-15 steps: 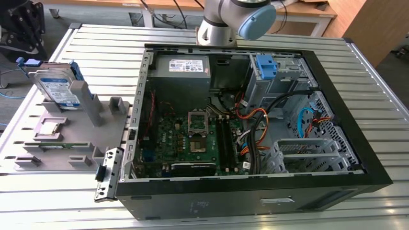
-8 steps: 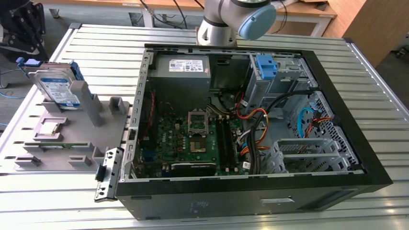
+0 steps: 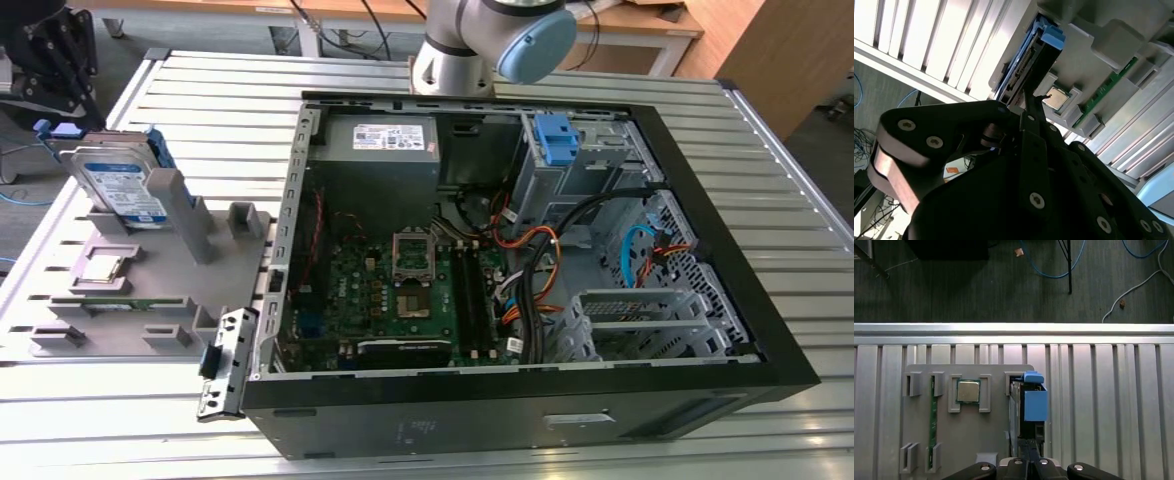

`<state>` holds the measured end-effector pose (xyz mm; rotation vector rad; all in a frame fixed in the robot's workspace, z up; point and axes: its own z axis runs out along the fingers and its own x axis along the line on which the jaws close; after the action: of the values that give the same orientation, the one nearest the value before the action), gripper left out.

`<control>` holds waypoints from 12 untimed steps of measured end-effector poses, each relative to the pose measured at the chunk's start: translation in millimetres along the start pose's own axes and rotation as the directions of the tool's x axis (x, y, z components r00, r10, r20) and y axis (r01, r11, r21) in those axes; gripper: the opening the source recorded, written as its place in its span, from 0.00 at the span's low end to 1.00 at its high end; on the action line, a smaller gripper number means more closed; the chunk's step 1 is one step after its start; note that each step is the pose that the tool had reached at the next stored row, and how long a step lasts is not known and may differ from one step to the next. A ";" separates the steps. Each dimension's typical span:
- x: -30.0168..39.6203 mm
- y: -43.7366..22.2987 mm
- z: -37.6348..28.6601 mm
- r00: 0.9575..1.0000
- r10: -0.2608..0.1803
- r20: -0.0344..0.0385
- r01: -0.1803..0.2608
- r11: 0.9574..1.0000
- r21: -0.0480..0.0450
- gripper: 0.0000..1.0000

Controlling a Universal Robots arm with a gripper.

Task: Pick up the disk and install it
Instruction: 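Pick up the disk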

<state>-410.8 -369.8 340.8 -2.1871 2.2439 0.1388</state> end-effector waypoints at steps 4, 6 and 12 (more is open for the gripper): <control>0.1 0.0 1.6 1.000 0.000 0.002 0.000 1.000 0.000 0.11; -0.1 -0.1 2.0 1.000 0.000 0.004 0.000 1.000 0.000 0.11; -0.4 -0.1 2.3 1.000 0.000 0.006 0.000 1.000 0.000 0.11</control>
<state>-410.8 -369.2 338.6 -2.1840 2.2404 0.1457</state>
